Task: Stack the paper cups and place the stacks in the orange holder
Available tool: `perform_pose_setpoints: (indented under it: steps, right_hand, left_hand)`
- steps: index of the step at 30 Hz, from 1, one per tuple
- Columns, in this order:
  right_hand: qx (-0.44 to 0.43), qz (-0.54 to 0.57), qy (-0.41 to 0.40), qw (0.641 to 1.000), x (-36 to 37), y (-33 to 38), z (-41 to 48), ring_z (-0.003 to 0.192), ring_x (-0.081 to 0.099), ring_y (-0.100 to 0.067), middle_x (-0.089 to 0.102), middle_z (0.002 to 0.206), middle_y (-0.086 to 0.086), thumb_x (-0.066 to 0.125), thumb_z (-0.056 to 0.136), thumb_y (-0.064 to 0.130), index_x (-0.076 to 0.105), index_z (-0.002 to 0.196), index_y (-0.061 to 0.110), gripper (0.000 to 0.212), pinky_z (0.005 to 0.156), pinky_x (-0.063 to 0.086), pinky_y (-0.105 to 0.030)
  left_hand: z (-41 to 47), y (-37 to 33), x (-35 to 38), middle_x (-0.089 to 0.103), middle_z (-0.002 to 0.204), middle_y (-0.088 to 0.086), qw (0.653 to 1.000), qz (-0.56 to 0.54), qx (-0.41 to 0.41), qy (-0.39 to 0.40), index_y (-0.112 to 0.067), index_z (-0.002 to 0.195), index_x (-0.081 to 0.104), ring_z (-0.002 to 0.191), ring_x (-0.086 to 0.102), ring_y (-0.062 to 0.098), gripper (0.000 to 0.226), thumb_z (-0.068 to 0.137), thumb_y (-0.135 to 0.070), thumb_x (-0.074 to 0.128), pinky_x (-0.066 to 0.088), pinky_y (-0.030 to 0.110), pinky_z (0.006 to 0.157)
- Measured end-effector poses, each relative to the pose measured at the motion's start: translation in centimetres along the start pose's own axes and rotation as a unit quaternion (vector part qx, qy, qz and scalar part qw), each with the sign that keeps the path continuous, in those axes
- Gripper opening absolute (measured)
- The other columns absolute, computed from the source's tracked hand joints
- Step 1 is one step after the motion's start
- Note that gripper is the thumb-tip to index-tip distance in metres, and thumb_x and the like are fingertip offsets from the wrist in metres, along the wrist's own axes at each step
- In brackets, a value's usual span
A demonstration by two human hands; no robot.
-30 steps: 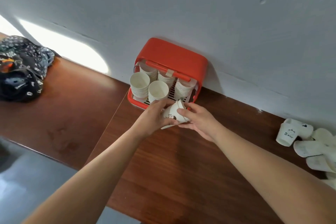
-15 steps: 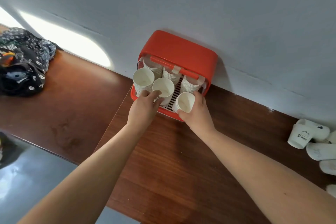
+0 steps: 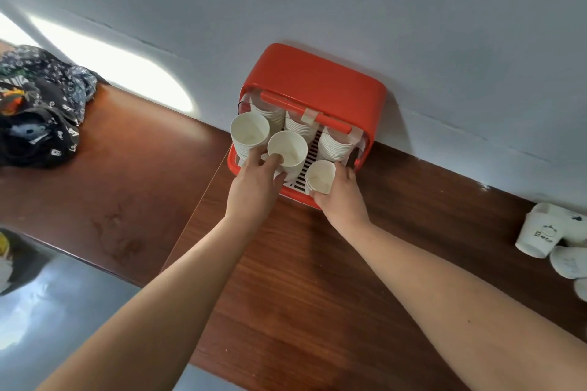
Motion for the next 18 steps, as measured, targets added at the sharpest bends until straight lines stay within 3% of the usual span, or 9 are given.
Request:
perform_pose_setpoints:
  steps: [5, 9, 14, 18]
  right_hand:
    - [-0.007, -0.041, -0.005, 0.999, -1.0, 0.1, -0.7, 0.129, 0.04, -0.027, 0.044, 0.135, -0.01, 0.079, 0.077, 0.041, 0.042, 0.139, 0.006, 0.08, 0.108, 0.041, -0.039]
    - [-0.009, -0.047, -0.008, 0.999, -4.1, -1.4, -3.6, 0.124, 0.047, -0.025, 0.048, 0.127, -0.007, 0.069, 0.083, 0.051, 0.049, 0.133, 0.011, 0.067, 0.102, 0.046, -0.038]
    - [0.055, -0.082, 0.013, 0.995, -10.0, -9.0, -9.2, 0.134, 0.042, -0.025, 0.042, 0.142, -0.009, 0.056, 0.092, 0.052, 0.044, 0.143, 0.012, 0.066, 0.109, 0.042, -0.039]
    - [0.11, -0.103, -0.014, 0.989, -17.3, -17.4, -13.2, 0.134, 0.042, -0.028, 0.042, 0.143, -0.012, 0.055, 0.094, 0.047, 0.045, 0.142, 0.009, 0.062, 0.109, 0.039, -0.04]
  left_hand:
    - [-1.0, -0.4, -0.3, 0.045, 0.14, 0.009, 0.999, -0.032, 0.0, 0.005, -0.018, 0.143, 0.041, 0.117, 0.057, 0.034, 0.059, 0.09, -0.013, 0.067, 0.057, 0.046, 0.077]
    - [-3.9, -0.8, -0.8, 0.043, 0.136, 0.011, 0.993, -0.094, -0.062, -0.02, -0.014, 0.142, 0.038, 0.117, 0.053, 0.034, 0.063, 0.085, -0.017, 0.067, 0.052, 0.047, 0.084]
    - [-8.5, -5.4, 3.5, 0.054, 0.117, 0.01, 0.986, -0.079, -0.054, 0.137, -0.011, 0.121, 0.05, 0.108, 0.056, 0.037, 0.04, 0.085, -0.021, 0.064, 0.046, 0.041, 0.081]
    - [-9.0, -14.4, 8.0, 0.053, 0.127, 0.01, 0.974, -0.08, 0.006, 0.214, -0.01, 0.128, 0.052, 0.117, 0.055, 0.032, 0.042, 0.09, -0.024, 0.065, 0.043, 0.038, 0.092]
Point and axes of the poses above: each hand's wrist, its own z-axis towards the middle knuckle, its own x-axis out of the palm, y = z × x, the point moved 5 cm from there along z, towards the middle knuckle
